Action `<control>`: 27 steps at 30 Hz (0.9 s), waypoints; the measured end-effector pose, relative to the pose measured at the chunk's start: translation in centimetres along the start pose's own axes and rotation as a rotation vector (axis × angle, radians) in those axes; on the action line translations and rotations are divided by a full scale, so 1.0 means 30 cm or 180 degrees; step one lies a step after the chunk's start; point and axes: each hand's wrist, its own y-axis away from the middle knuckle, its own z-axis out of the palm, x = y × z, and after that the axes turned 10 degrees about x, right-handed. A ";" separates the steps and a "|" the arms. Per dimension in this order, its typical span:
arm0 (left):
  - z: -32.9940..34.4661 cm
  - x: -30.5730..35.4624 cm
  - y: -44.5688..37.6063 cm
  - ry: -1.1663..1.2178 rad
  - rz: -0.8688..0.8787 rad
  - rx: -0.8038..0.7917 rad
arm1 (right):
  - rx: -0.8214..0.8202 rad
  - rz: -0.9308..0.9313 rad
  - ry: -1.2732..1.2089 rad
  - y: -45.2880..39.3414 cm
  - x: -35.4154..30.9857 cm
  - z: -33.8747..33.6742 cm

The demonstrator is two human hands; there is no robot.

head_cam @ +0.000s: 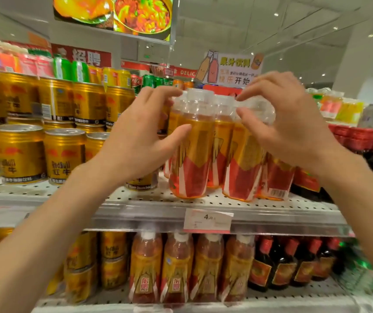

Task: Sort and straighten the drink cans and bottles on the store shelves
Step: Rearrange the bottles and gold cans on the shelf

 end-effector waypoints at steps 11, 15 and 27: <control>0.060 -0.016 -0.156 0.0915 -0.0398 -0.0931 | -0.1490 0.0687 -0.0231 -0.182 0.098 0.093; 0.075 -0.015 -0.152 0.1050 -0.0460 -0.0755 | -0.1424 0.0760 -0.0315 -0.178 0.118 0.103; 0.076 -0.022 -0.134 0.0066 0.0119 -0.0169 | -0.1300 0.0771 -0.0463 -0.172 0.126 0.114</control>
